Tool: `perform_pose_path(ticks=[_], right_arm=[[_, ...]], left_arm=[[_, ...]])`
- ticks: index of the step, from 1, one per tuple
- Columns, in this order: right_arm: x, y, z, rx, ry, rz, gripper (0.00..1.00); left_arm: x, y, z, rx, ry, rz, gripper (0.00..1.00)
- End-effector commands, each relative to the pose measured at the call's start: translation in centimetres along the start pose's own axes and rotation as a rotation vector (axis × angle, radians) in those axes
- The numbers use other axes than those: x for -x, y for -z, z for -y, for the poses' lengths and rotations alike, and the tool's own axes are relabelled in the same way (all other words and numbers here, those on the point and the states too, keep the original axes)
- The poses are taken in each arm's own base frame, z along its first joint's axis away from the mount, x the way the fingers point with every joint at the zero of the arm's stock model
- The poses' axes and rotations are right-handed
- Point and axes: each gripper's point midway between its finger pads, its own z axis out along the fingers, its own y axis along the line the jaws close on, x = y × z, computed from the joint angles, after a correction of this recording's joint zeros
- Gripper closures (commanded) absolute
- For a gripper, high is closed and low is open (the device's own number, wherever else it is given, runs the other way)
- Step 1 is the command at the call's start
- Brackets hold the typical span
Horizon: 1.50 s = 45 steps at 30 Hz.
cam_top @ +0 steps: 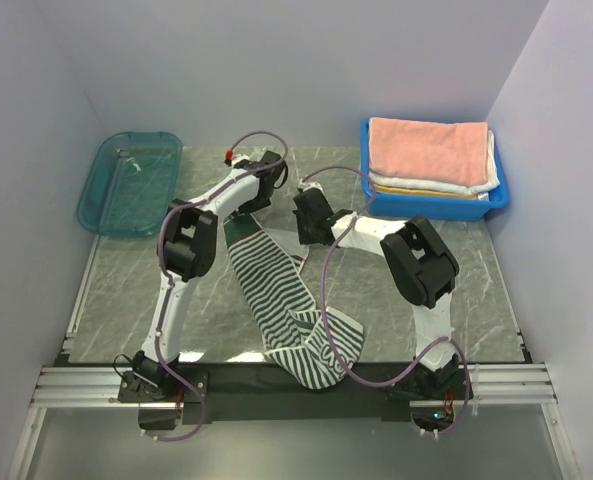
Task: Fold and stack the towels
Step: Flatten out the crumpled towel
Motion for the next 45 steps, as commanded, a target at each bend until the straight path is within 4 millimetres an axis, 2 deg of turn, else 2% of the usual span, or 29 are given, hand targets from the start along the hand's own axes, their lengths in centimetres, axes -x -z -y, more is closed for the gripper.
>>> perform_pose_path(ticks=[1, 6, 12, 15, 16, 18, 19, 24, 25, 27, 30, 31, 33, 34, 36, 37, 38, 39, 40, 41, 42, 43, 44, 45], right_arm=[[-1.5, 0.1, 1.3, -0.061, 0.036, -0.025, 1.0], [-1.7, -0.1, 0.9, -0.045, 0.038, -0.028, 1.0], [-1.4, 0.2, 0.6, -0.035, 0.04, -0.015, 1.0], [-1.2, 0.3, 0.6, -0.037, 0.039, -0.01, 1.0], [-1.2, 0.3, 0.8, -0.043, 0.038, -0.009, 1.0], [-1.1, 0.5, 0.7, -0.039, 0.04, -0.006, 1.0], [-1.1, 0.5, 0.7, -0.038, 0.037, -0.005, 1.0], [-1.0, 0.6, 0.9, -0.044, 0.038, 0.001, 1.0], [-1.1, 0.6, 0.9, -0.043, 0.039, -0.001, 1.0], [-0.9, 0.8, 0.6, -0.033, 0.037, 0.005, 1.0], [-0.3, 1.3, 0.7, -0.029, 0.03, 0.025, 1.0], [-0.3, 1.5, 0.8, -0.032, 0.031, 0.028, 1.0], [0.7, 2.2, 0.9, -0.033, 0.023, 0.056, 1.0], [0.6, 2.4, 1.1, -0.032, 0.022, 0.056, 1.0], [1.5, 3.2, 1.3, -0.029, 0.008, 0.08, 1.0], [1.6, 3.4, 1.6, -0.038, 0.006, 0.088, 1.0], [1.6, 3.5, 1.9, -0.044, 0.004, 0.09, 1.0], [1.8, 3.8, 2.2, -0.051, -0.001, 0.097, 1.0], [1.8, 3.9, 2.5, -0.061, -0.003, 0.1, 1.0], [1.9, 4.0, 2.8, -0.066, -0.007, 0.105, 1.0], [2.1, 4.2, 2.8, -0.066, -0.008, 0.11, 1.0], [1.9, 4.2, 2.9, -0.07, -0.007, 0.108, 1.0], [2.1, 4.4, 3.0, -0.074, -0.009, 0.112, 1.0], [2.0, 4.4, 3.0, -0.074, -0.008, 0.114, 1.0]], left_arm=[[0.9, 0.1, -0.3, 0.054, 0.026, 0.022, 0.23], [0.0, -0.8, -0.1, 0.067, 0.028, 0.002, 0.23], [-1.1, -1.9, -1.4, 0.136, -0.006, -0.014, 0.26], [-1.8, -2.2, -1.4, 0.133, -0.01, -0.035, 0.42], [-2.1, -2.2, -1.6, 0.133, -0.013, -0.04, 0.52], [-2.3, -2.3, -1.5, 0.122, -0.013, -0.044, 0.63], [-2.2, -2.2, -1.5, 0.119, -0.012, -0.044, 0.71], [-2.3, -2.0, -1.3, 0.096, -0.01, -0.055, 0.88], [-2.4, -2.0, -1.3, 0.094, -0.009, -0.057, 0.98], [-2.3, -1.8, -1.5, 0.094, -0.007, -0.062, 1.0], [-0.7, -0.2, -1.7, 0.063, 0.012, -0.034, 1.0], [0.9, 1.3, -1.8, 0.035, 0.04, -0.001, 1.0], [2.1, 2.5, -2.5, 0.016, 0.044, 0.023, 1.0], [4.1, 4.5, -2.6, -0.031, 0.084, 0.061, 1.0], [4.6, 5.6, -3.8, -0.048, 0.08, 0.073, 1.0], [5.9, 7.5, -4.4, -0.084, 0.109, 0.097, 1.0], [6.2, 8.1, -4.8, -0.103, 0.116, 0.104, 1.0], [5.3, 8.0, -5.9, -0.091, 0.106, 0.092, 1.0], [6.2, 9.7, -6.9, -0.118, 0.135, 0.115, 1.0], [6.3, 10.1, -7.3, -0.135, 0.157, 0.127, 1.0], [4.6, 9.3, -8.6, -0.114, 0.141, 0.103, 1.0], [5.0, 10.7, -9.7, -0.147, 0.171, 0.116, 1.0], [4.7, 10.8, -9.6, -0.189, 0.203, 0.107, 1.0], [2.2, 9.5, -11.1, -0.164, 0.183, 0.073, 1.0]])
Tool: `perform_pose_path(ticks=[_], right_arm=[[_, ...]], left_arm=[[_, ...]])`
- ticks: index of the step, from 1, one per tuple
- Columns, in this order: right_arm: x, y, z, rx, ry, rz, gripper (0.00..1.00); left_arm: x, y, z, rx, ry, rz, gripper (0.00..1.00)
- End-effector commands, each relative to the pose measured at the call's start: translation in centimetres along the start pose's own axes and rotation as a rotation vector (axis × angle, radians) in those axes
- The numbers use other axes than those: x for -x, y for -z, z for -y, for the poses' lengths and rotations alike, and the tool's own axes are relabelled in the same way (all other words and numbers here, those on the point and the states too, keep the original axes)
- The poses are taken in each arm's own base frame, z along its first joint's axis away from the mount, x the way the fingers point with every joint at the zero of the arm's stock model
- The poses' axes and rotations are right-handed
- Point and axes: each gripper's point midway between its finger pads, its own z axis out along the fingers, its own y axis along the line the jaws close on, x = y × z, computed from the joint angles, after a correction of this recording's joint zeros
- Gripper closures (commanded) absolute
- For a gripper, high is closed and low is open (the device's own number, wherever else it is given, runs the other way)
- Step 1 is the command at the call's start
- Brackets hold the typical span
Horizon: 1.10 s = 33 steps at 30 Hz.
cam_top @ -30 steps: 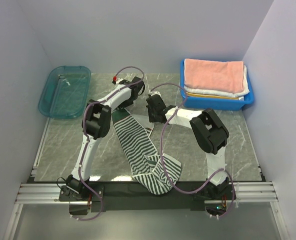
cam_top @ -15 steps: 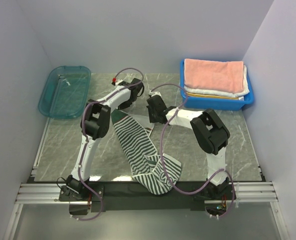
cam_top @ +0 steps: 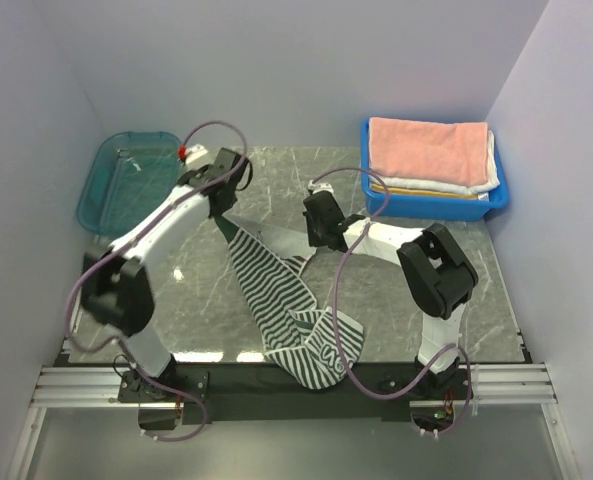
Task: Fold and stack the towels
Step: Flatten out the crumpled towel
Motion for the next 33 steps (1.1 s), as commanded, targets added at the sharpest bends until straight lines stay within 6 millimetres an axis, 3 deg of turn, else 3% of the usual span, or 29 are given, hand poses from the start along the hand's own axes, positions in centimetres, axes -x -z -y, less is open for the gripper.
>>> perform_pose_path(ticks=[1, 8, 9, 12, 14, 18, 19, 21, 24, 29, 33], right_arm=[[2.1, 1.4, 1.0, -0.03, -0.008, 0.07, 1.0], [1.7, 1.5, 0.4, 0.004, 0.002, 0.069, 1.0], [1.7, 1.4, 0.5, 0.007, 0.003, 0.071, 1.0], [1.7, 1.4, 0.3, 0.014, 0.013, 0.069, 1.0], [1.8, 1.4, 0.1, 0.027, 0.015, 0.075, 1.0], [1.8, 1.3, -0.3, 0.045, 0.024, 0.076, 1.0], [1.7, 1.3, -0.3, 0.046, 0.026, 0.073, 1.0], [1.6, 1.2, -0.2, 0.043, 0.033, 0.069, 1.0], [1.7, 1.2, -0.4, 0.054, 0.032, 0.072, 1.0], [1.7, 1.1, -0.7, 0.068, 0.033, 0.072, 1.0], [1.6, 1.2, -0.8, 0.073, 0.041, 0.071, 1.0]], left_arm=[[-2.0, 0.4, -2.7, -0.056, 0.05, -0.023, 1.0], [-7.8, -2.3, -8.5, -0.052, 0.197, -0.136, 1.0], [-9.1, -2.9, -10.3, -0.027, 0.209, -0.15, 1.0], [-9.5, -3.3, -10.3, -0.089, 0.237, -0.139, 0.96], [-9.1, -3.2, -9.4, -0.142, 0.22, -0.128, 0.88], [-8.9, -2.7, -8.0, -0.244, 0.207, -0.129, 0.59], [-8.9, -2.4, -7.8, -0.266, 0.206, -0.125, 0.39], [-8.6, -1.7, -7.3, -0.329, 0.228, -0.107, 0.21], [-8.6, -1.0, -7.3, -0.385, 0.23, -0.084, 0.16], [-9.8, -0.9, -8.8, -0.379, 0.244, -0.074, 0.18], [-9.7, 1.0, -8.9, -0.467, 0.228, -0.02, 0.17]])
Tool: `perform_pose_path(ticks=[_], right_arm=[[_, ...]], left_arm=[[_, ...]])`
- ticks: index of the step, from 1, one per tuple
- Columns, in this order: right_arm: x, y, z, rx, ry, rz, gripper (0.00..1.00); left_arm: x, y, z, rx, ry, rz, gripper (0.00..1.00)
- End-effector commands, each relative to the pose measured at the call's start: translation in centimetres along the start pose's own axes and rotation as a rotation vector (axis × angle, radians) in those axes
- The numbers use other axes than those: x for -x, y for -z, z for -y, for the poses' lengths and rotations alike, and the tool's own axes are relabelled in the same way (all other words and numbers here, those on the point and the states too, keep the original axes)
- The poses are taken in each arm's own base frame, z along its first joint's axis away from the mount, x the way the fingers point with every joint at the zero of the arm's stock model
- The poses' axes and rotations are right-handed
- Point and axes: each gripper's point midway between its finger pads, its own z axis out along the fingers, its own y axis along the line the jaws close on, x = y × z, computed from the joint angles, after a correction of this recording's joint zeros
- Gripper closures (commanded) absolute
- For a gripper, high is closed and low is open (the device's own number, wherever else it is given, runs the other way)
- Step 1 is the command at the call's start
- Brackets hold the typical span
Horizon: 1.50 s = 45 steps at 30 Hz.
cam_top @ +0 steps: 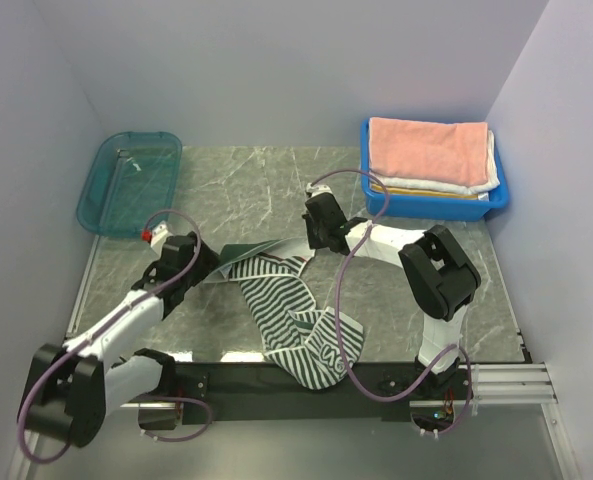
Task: Fold and stack the towels
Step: Flatten out the crumpled towel
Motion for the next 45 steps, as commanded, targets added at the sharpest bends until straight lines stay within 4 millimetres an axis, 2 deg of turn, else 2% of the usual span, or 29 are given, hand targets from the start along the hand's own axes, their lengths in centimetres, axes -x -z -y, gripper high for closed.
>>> perform_pose_path(ticks=[1, 6, 8, 12, 15, 19, 25, 26, 27, 29, 30, 31, 33, 35, 36, 38, 42, 45], right_arm=[[2.0, 0.8, -0.3, 0.021, 0.002, 0.066, 1.0], [2.5, 1.1, 0.6, -0.015, 0.06, 0.082, 1.0], [2.6, 1.1, 2.4, -0.093, 0.085, 0.081, 1.0], [2.9, 0.7, 4.5, -0.137, 0.056, 0.066, 1.0], [2.9, 0.5, 5.2, -0.141, 0.044, 0.063, 1.0], [2.8, 0.0, 6.3, -0.139, 0.025, 0.048, 1.0], [2.4, -0.6, 5.8, -0.086, 0.024, 0.007, 1.0], [2.2, -0.6, 5.8, -0.089, 0.023, -0.006, 1.0], [2.3, -0.6, 5.8, -0.089, 0.022, -0.007, 1.0], [2.2, -0.6, 5.8, -0.088, 0.021, -0.009, 1.0], [2.0, -0.6, 5.8, -0.087, 0.02, -0.014, 1.0], [2.0, -0.5, 5.8, -0.084, 0.02, -0.013, 1.0], [1.9, -0.4, 5.7, -0.08, 0.021, -0.017, 1.0], [1.9, -0.4, 5.7, -0.078, 0.018, -0.017, 1.0], [1.8, -0.4, 5.7, -0.079, 0.018, -0.02, 1.0], [1.9, -0.3, 5.7, -0.08, 0.017, -0.017, 1.0], [1.9, -0.3, 5.7, -0.077, 0.018, -0.016, 1.0], [1.9, -0.2, 5.7, -0.075, 0.017, -0.016, 1.0]], left_arm=[[0.5, 1.5, 1.7, -0.125, -0.046, 0.052, 0.17], [-1.3, 1.8, 0.0, -0.09, -0.103, 0.018, 0.16], [-1.5, 1.7, 0.4, -0.109, -0.111, 0.008, 0.16], [-1.3, 1.8, 2.0, -0.178, -0.15, 0.013, 0.17], [-1.3, 1.8, 3.6, -0.271, -0.218, 0.026, 0.18], [-1.9, 1.4, 4.3, -0.338, -0.295, 0.035, 0.18], [-2.4, -0.6, 5.2, -0.289, -0.434, 0.014, 0.17], [-2.0, -0.6, 6.1, -0.285, -0.452, 0.028, 0.18], [-2.4, -1.4, 5.7, -0.249, -0.475, 0.015, 0.19], [-1.8, -1.8, 6.2, -0.22, -0.483, 0.038, 0.2], [-1.9, -2.3, 6.2, -0.205, -0.492, 0.032, 0.23], [-1.3, -2.4, 6.6, -0.189, -0.493, 0.058, 0.24], [-1.6, -2.8, 6.7, -0.169, -0.519, 0.052, 0.26], [-1.4, -3.0, 7.5, -0.167, -0.53, 0.061, 0.3], [-1.7, -3.5, 6.9, -0.135, -0.543, 0.043, 0.33], [-1.5, -3.8, 7.2, -0.112, -0.546, 0.043, 0.36], [-2.8, -4.3, 6.5, -0.071, -0.591, -0.018, 0.36], [-3.7, -3.6, 7.1, -0.105, -0.631, -0.041, 0.33]])
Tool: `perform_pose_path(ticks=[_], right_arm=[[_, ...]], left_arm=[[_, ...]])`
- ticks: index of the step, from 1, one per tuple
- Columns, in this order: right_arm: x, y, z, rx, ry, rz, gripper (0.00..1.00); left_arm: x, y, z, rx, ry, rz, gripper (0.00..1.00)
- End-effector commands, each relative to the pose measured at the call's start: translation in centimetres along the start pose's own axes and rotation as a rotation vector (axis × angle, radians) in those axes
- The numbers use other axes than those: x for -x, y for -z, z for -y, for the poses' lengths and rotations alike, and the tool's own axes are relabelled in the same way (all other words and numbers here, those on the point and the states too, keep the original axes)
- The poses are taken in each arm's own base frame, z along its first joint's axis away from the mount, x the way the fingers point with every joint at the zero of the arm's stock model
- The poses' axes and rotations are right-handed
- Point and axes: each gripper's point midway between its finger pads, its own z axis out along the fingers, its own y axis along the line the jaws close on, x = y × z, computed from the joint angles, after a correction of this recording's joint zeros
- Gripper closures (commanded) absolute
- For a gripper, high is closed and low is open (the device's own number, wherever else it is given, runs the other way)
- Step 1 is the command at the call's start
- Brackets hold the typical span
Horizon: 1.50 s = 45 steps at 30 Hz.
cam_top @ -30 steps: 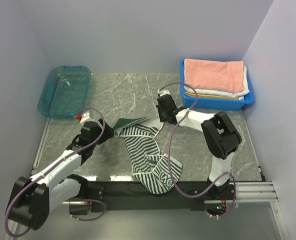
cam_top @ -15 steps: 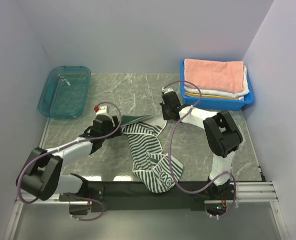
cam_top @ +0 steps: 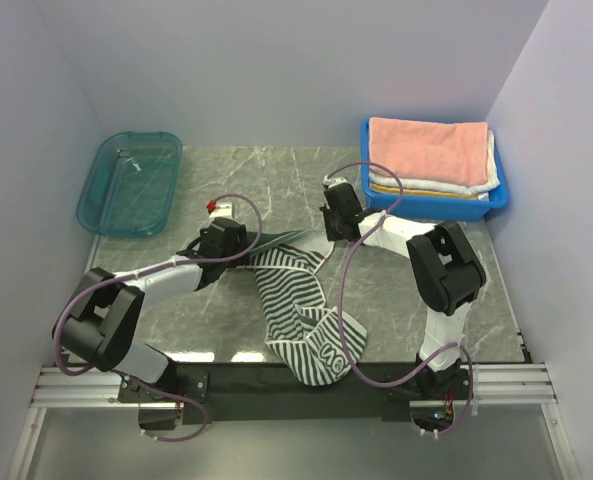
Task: Fold and stack the towels
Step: Flatten out the crumpled towel
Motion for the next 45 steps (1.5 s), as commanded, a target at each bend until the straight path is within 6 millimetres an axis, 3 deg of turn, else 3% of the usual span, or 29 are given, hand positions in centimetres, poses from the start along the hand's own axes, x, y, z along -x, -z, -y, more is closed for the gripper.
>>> perform_pose_path(ticks=[1, 4, 7, 13, 14, 16, 18, 19, 20, 24, 32, 38, 45], right_arm=[[1.4, 0.5, -0.1, 0.01, -0.005, 0.031, 1.0], [1.4, 0.6, -0.2, 0.013, -0.005, 0.035, 1.0], [1.4, 0.7, -0.2, 0.016, -0.006, 0.038, 1.0], [1.4, 0.9, -0.3, 0.02, -0.006, 0.043, 1.0], [1.4, 0.9, -0.2, 0.02, -0.007, 0.043, 1.0], [1.5, 0.9, -0.2, 0.021, -0.011, 0.046, 1.0], [1.3, 0.8, -0.4, 0.028, -0.012, 0.043, 1.0], [1.3, 0.8, -0.3, 0.026, -0.012, 0.043, 1.0], [1.4, 0.9, -0.4, 0.028, -0.012, 0.044, 1.0], [1.5, 1.0, -0.4, 0.033, -0.012, 0.053, 1.0], [1.2, 0.9, -0.3, 0.029, -0.009, 0.05, 1.0], [1.2, 0.9, -0.3, 0.028, -0.006, 0.052, 1.0], [1.0, 0.8, -0.3, 0.025, -0.009, 0.048, 1.0]], left_arm=[[0.1, 0.8, 1.2, -0.029, -0.069, -0.005, 0.31], [-0.1, 1.5, 1.9, -0.055, -0.081, -0.004, 0.29], [1.1, 2.3, 2.8, -0.081, -0.087, 0.03, 0.28], [1.1, 3.9, 2.9, -0.036, -0.132, -0.007, 0.28], [0.4, 3.7, 1.7, 0.039, -0.161, -0.028, 0.28], [0.6, 3.7, 2.0, 0.096, -0.209, -0.028, 0.28], [-0.8, 3.1, 0.7, 0.215, -0.293, -0.074, 0.3], [-0.5, 3.0, 1.1, 0.235, -0.314, -0.07, 0.3], [-1.7, 2.4, 1.1, 0.269, -0.361, -0.098, 0.3], [-2.0, 1.7, 0.2, 0.395, -0.442, -0.108, 0.32], [-0.2, 1.9, 1.1, 0.398, -0.447, -0.065, 0.36], [-0.1, 2.1, 1.1, 0.364, -0.443, -0.062, 0.37], [0.2, 1.8, 0.1, 0.386, -0.429, -0.07, 0.51]])
